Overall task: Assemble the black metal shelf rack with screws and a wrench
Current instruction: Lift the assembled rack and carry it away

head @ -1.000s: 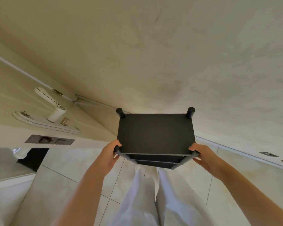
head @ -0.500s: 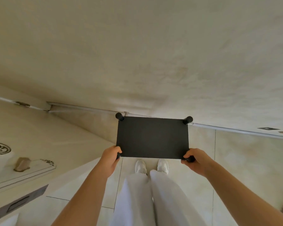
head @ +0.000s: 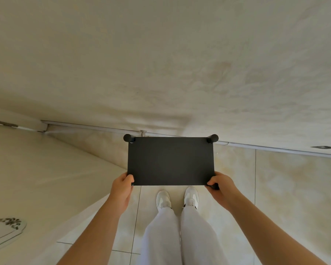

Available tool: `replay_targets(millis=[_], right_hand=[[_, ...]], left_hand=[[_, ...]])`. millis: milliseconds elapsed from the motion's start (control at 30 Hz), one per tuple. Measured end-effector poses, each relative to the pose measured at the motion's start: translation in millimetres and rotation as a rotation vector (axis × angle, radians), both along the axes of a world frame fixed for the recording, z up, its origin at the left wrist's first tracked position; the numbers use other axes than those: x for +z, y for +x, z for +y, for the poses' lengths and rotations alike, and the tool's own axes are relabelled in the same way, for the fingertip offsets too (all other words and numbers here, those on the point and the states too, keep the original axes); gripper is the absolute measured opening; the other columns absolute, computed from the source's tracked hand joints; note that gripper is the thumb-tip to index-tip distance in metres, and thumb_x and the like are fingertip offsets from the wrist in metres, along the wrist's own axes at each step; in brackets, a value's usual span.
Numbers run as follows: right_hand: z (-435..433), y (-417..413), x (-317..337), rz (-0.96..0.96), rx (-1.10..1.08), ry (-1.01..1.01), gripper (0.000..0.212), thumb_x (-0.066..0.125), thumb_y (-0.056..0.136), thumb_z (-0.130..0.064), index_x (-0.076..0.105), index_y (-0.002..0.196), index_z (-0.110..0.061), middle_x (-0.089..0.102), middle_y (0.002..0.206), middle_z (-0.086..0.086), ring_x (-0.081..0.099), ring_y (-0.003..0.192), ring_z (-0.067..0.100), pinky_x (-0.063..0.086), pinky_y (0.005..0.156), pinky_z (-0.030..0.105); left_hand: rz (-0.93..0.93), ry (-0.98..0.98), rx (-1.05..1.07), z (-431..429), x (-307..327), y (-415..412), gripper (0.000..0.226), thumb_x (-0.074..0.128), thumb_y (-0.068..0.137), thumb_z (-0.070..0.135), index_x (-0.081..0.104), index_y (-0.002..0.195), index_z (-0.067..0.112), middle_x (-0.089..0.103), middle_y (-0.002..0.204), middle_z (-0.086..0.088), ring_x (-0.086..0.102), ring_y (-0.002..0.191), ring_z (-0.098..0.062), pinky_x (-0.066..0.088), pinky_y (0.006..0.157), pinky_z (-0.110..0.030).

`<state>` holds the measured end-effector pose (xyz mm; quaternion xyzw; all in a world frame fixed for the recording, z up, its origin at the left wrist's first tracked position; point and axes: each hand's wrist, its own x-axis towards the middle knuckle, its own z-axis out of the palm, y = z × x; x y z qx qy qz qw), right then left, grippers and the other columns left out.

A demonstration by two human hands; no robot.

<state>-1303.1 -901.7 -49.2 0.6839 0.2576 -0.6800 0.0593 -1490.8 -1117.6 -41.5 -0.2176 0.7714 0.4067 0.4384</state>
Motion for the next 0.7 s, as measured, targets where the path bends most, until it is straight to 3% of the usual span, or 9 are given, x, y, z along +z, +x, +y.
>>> replay_targets(millis=[100, 200, 267, 400, 500, 567, 633, 700], right_hand=[[3.0, -5.7, -5.4, 0.026, -0.012, 0.000, 0.029, 0.042, 0.083, 0.017, 0.060, 0.088, -0.005, 0.056, 0.103, 0.012, 0.055, 0.087, 0.029, 0.057, 0.072, 0.031], [3.7, -13.7, -8.6, 0.062, -0.033, 0.011, 0.030, 0.041, 0.082, 0.018, 0.060, 0.089, -0.004, 0.057, 0.104, 0.013, 0.056, 0.089, 0.029, 0.055, 0.071, 0.029], [4.5, -18.7, -9.4, 0.048, 0.003, 0.039, 0.026, 0.041, 0.082, 0.017, 0.058, 0.089, -0.001, 0.056, 0.102, 0.013, 0.056, 0.091, 0.030, 0.055, 0.068, 0.029], [15.9, -25.7, -10.7, -0.004, 0.182, 0.076, 0.017, 0.045, 0.084, 0.011, 0.053, 0.093, 0.000, 0.051, 0.103, 0.015, 0.052, 0.095, 0.028, 0.051, 0.090, 0.036], [31.9, -31.1, -10.7, -0.056, 0.425, 0.047, 0.028, 0.052, 0.085, 0.007, 0.051, 0.112, 0.003, 0.049, 0.114, 0.017, 0.049, 0.103, 0.032, 0.045, 0.093, 0.037], [43.6, -35.5, -7.9, -0.042, 0.538, 0.019, 0.039, 0.057, 0.085, 0.003, 0.051, 0.124, 0.003, 0.053, 0.126, 0.019, 0.050, 0.117, 0.036, 0.042, 0.104, 0.041], [54.0, -39.1, -5.2, 0.007, 0.582, 0.024, 0.042, 0.061, 0.088, -0.005, 0.051, 0.128, -0.005, 0.052, 0.132, 0.012, 0.047, 0.126, 0.033, 0.031, 0.115, 0.048], [62.5, -45.5, -3.0, 0.046, 0.536, 0.062, 0.040, 0.064, 0.091, -0.016, 0.050, 0.129, -0.015, 0.050, 0.133, 0.003, 0.044, 0.126, 0.027, 0.029, 0.117, 0.049]], left_hand=[[-0.003, 0.011, -0.009, 0.7, -7.5, -6.5, 0.022, 0.040, 0.099, 0.001, 0.059, 0.090, 0.007, 0.061, 0.098, -0.009, 0.059, 0.091, -0.018, 0.045, 0.087, -0.031], [0.007, -0.006, -0.018, 1.1, -13.1, -15.3, 0.022, 0.041, 0.100, 0.002, 0.055, 0.084, 0.005, 0.058, 0.091, -0.010, 0.058, 0.086, -0.019, 0.048, 0.078, -0.027], [-0.014, 0.009, -0.003, 1.5, -15.5, -20.8, 0.021, 0.042, 0.098, 0.001, 0.054, 0.081, 0.003, 0.055, 0.085, -0.010, 0.056, 0.082, -0.019, 0.048, 0.083, -0.029], [-0.011, -0.013, -0.051, 6.7, -20.3, -33.8, 0.021, 0.044, 0.095, 0.001, 0.055, 0.078, 0.003, 0.053, 0.079, -0.009, 0.053, 0.078, -0.020, 0.045, 0.088, -0.032], [0.039, -0.119, -0.224, 10.3, -27.9, -44.7, 0.014, 0.048, 0.093, 0.004, 0.060, 0.093, -0.002, 0.054, 0.088, -0.014, 0.049, 0.083, -0.026, 0.040, 0.076, -0.032], [0.044, -0.140, -0.293, 15.2, -28.9, -51.6, 0.012, 0.050, 0.093, 0.006, 0.062, 0.096, 0.003, 0.059, 0.090, -0.012, 0.055, 0.080, -0.024, 0.040, 0.065, -0.028], [0.050, -0.131, -0.287, 24.3, -27.9, -58.7, 0.011, 0.053, 0.095, 0.011, 0.060, 0.103, 0.011, 0.060, 0.090, -0.004, 0.057, 0.078, -0.019, 0.042, 0.059, -0.026], [0.092, -0.115, -0.236, 35.3, -28.2, -67.6, 0.016, 0.052, 0.098, 0.020, 0.057, 0.113, 0.015, 0.058, 0.091, 0.001, 0.057, 0.079, -0.017, 0.044, 0.052, -0.026]])
